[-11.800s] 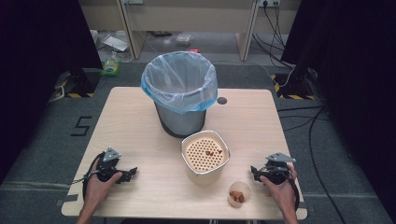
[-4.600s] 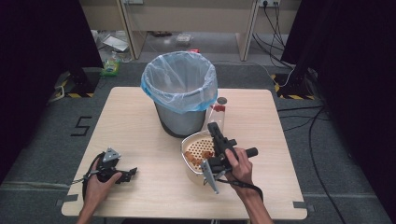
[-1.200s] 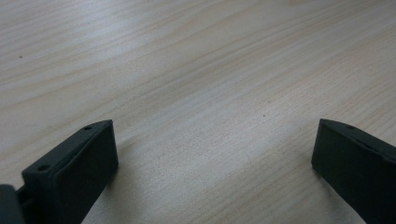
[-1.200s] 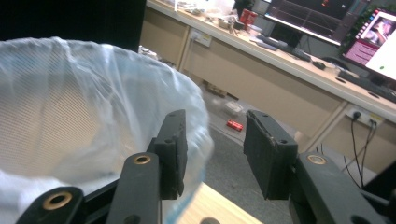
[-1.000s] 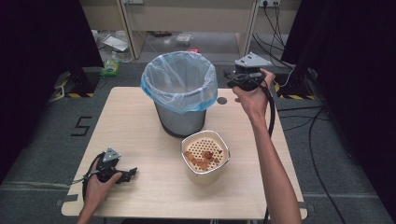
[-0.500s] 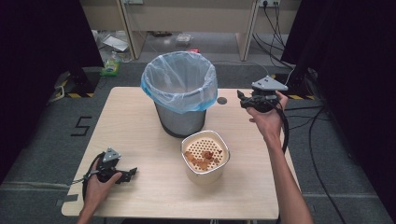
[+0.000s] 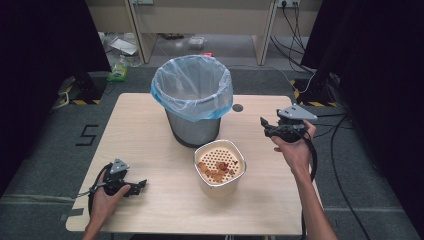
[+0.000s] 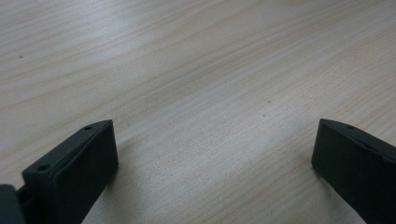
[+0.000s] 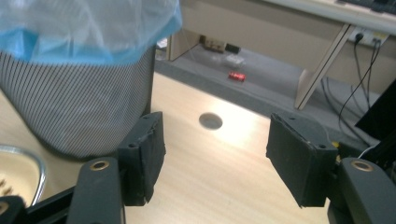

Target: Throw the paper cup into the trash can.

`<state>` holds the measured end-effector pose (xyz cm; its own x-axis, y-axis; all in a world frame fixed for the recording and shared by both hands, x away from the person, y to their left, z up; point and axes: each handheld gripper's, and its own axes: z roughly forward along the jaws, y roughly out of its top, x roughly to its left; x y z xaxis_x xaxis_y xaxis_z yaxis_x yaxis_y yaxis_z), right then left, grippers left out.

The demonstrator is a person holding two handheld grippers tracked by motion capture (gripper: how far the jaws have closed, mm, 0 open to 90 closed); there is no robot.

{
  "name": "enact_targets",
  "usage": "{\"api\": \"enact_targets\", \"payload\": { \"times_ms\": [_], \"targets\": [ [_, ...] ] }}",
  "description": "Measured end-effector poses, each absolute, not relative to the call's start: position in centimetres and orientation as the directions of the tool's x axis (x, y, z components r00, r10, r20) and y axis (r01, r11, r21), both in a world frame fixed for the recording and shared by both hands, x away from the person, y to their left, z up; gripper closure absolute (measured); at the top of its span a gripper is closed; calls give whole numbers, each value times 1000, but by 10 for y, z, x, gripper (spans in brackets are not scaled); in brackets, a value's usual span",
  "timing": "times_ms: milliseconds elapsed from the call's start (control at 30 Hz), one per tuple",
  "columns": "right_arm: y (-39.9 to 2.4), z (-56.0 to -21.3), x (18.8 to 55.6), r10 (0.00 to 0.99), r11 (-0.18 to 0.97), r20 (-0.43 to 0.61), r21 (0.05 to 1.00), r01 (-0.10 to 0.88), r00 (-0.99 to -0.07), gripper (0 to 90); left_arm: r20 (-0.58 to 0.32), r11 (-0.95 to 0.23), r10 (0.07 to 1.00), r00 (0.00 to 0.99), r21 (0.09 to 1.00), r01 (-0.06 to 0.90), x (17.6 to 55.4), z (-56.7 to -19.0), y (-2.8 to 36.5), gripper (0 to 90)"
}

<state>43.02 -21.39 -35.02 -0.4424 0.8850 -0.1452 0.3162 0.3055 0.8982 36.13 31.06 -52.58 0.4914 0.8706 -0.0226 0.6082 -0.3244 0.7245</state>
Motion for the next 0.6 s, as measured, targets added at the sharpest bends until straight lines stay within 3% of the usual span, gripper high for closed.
{"api": "enact_targets", "payload": {
  "times_ms": [600],
  "targets": [
    [-225,-411,393,896,306,-122,866,395,-427,290,-21,-326,871,492,724,608,361,-526,311,0]
  ]
}}
